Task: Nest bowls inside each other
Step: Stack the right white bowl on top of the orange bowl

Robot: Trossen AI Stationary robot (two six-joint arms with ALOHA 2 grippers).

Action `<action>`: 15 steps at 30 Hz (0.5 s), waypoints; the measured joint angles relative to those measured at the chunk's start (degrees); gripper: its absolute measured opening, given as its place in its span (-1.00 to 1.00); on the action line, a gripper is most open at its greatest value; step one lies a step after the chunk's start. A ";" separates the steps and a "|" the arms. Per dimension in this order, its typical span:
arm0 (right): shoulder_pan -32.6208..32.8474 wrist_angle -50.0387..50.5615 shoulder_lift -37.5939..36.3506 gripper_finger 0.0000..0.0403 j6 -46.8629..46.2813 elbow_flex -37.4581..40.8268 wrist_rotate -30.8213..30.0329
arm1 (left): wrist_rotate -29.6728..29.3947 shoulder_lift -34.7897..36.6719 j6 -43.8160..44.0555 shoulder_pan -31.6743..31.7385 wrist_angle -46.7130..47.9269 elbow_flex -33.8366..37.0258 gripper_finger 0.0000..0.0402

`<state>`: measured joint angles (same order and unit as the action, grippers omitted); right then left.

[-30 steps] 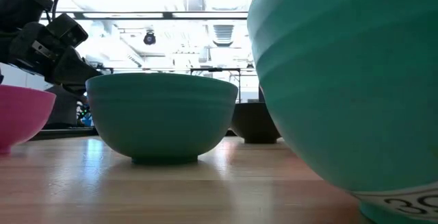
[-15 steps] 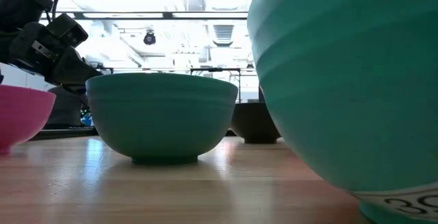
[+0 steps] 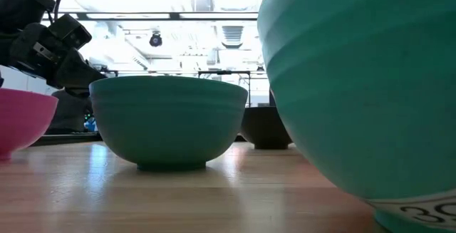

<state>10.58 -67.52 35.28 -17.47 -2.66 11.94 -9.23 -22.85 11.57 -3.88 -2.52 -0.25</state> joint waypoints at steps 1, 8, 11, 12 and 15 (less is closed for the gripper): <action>0.81 0.02 1.93 -0.87 0.22 -0.98 0.00 | -0.01 0.00 0.02 -0.01 0.00 0.00 -1.00; 7.25 1.24 21.10 -0.87 5.18 -11.53 0.00 | 0.00 0.00 0.01 -0.01 0.00 0.00 -1.00; 9.09 1.25 29.54 -0.87 8.05 -17.20 0.00 | -0.01 0.00 0.00 -0.01 0.00 0.00 -1.00; 9.45 1.32 31.94 -0.87 9.11 -19.03 0.00 | 0.00 0.00 0.02 0.00 0.00 0.00 -1.00; 9.84 1.27 37.61 -0.87 12.27 -24.75 0.02 | -0.38 0.00 -0.02 0.00 0.00 0.00 -1.00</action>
<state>20.42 -66.25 72.89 -5.20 -27.40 11.96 -9.62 -22.85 11.56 -3.88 -2.52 -0.25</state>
